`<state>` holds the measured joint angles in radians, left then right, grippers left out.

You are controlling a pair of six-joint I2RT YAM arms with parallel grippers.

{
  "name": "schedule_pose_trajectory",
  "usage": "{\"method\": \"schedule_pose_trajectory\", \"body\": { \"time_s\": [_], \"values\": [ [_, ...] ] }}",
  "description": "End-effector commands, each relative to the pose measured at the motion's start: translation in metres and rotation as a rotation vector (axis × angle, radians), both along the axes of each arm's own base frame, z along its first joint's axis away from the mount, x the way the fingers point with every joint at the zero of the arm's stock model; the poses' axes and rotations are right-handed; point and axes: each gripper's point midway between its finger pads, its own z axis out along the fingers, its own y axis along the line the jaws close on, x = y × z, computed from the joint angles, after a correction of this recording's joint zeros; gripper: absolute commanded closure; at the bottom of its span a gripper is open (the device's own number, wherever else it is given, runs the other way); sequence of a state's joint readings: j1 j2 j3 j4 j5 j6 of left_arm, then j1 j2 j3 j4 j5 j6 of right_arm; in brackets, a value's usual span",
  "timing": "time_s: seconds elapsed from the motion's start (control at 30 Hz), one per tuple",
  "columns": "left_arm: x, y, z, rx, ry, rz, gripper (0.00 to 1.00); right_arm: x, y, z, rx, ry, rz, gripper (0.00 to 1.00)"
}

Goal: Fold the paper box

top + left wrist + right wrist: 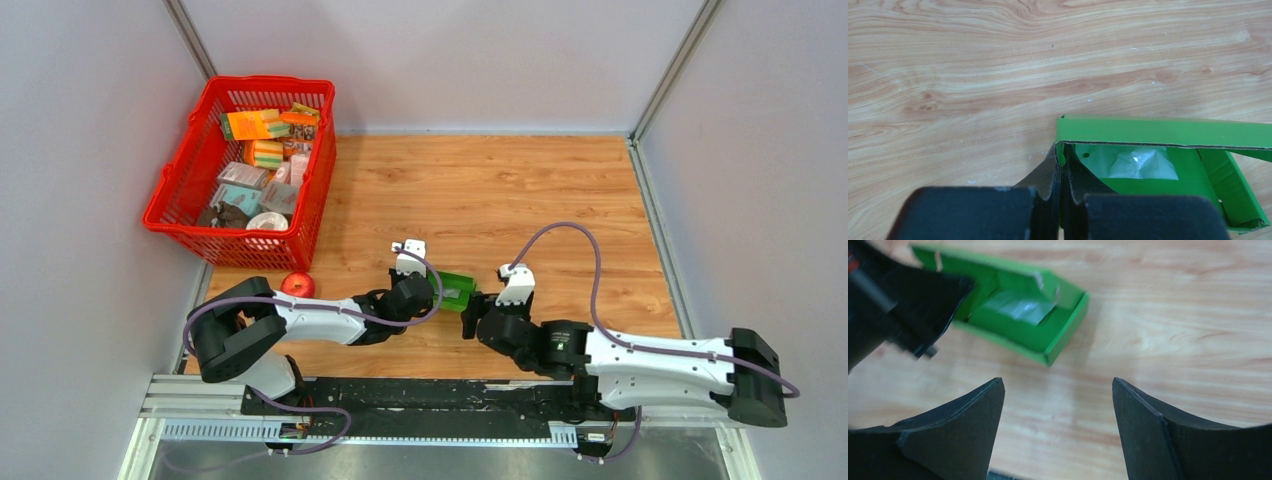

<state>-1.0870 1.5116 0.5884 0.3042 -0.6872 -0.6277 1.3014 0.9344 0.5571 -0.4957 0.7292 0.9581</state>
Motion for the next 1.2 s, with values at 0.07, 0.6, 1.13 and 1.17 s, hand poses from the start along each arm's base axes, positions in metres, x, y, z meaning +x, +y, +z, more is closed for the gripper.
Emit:
{"method": "schedule_pose_trajectory", "body": {
  "time_s": [0.07,0.6,1.13,1.17],
  "values": [
    [-0.014,0.024,-0.022,0.120,0.054,0.017,1.00,-0.017,0.021,0.042,0.403,0.354,0.015,0.17],
    [-0.017,0.031,-0.014,0.176,0.035,0.090,1.00,0.057,0.049,0.060,0.837,0.515,-0.574,0.27],
    [-0.021,0.031,-0.022,0.168,0.014,0.090,1.00,0.097,0.070,0.025,0.875,0.534,-0.693,0.52],
    [-0.022,0.032,-0.022,0.167,0.012,0.088,1.00,0.096,0.071,0.024,0.876,0.547,-0.694,0.52]
  ]
}}
